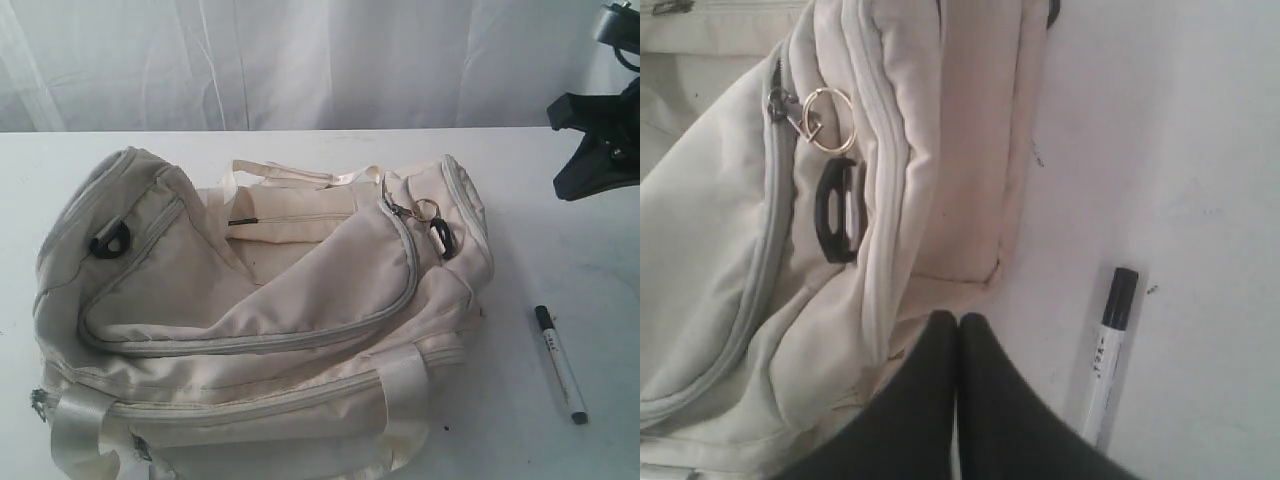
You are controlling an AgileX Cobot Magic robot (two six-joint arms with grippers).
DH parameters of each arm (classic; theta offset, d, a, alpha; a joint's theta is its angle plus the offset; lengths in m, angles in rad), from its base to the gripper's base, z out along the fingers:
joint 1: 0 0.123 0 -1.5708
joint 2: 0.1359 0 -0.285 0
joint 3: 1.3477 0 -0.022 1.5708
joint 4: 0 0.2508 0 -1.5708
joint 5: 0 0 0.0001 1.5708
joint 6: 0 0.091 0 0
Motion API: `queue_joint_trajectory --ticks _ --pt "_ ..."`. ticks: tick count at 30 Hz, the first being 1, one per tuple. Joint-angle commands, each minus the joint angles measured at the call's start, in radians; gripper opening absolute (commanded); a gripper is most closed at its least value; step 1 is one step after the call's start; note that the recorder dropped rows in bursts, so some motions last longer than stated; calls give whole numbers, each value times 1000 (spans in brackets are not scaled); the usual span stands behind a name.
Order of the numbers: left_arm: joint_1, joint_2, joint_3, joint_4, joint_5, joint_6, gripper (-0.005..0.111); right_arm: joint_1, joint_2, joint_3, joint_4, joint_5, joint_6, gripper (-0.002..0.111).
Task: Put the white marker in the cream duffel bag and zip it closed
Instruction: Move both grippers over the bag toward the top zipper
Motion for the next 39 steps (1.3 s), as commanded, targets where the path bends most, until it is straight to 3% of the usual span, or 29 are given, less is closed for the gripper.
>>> queue_joint_trajectory --ticks 1,4,7,11,15,20,24,26,30,35,39 --pt "-11 -32 -51 -743 6 563 0 -5 1 -7 5 -55 -11 0" --pt "-65 -7 -31 -994 46 784 0 -5 4 -7 5 -39 -11 0" --pt "-157 21 -18 -1000 -14 846 0 2 4 -7 11 0 -22 2" --pt "-237 67 -18 -995 -179 889 2 43 10 -7 71 41 -107 17" --pt "-267 128 -20 -1034 -236 867 23 109 29 -7 155 37 -190 35" --pt "-267 194 -20 -1046 -70 747 51 161 58 -8 160 -76 -194 41" --pt "-293 210 -20 -1033 109 773 52 169 122 -42 158 -88 -129 43" --pt "-327 212 -20 -1015 124 826 52 169 173 -85 153 -49 -114 48" --pt "-410 212 -20 -1013 39 925 52 169 279 -207 139 64 -93 55" --pt "-526 231 -20 -985 40 996 52 169 349 -293 139 23 -96 56" --pt "-569 255 -20 -963 -196 999 52 180 400 -302 147 2 -96 56"
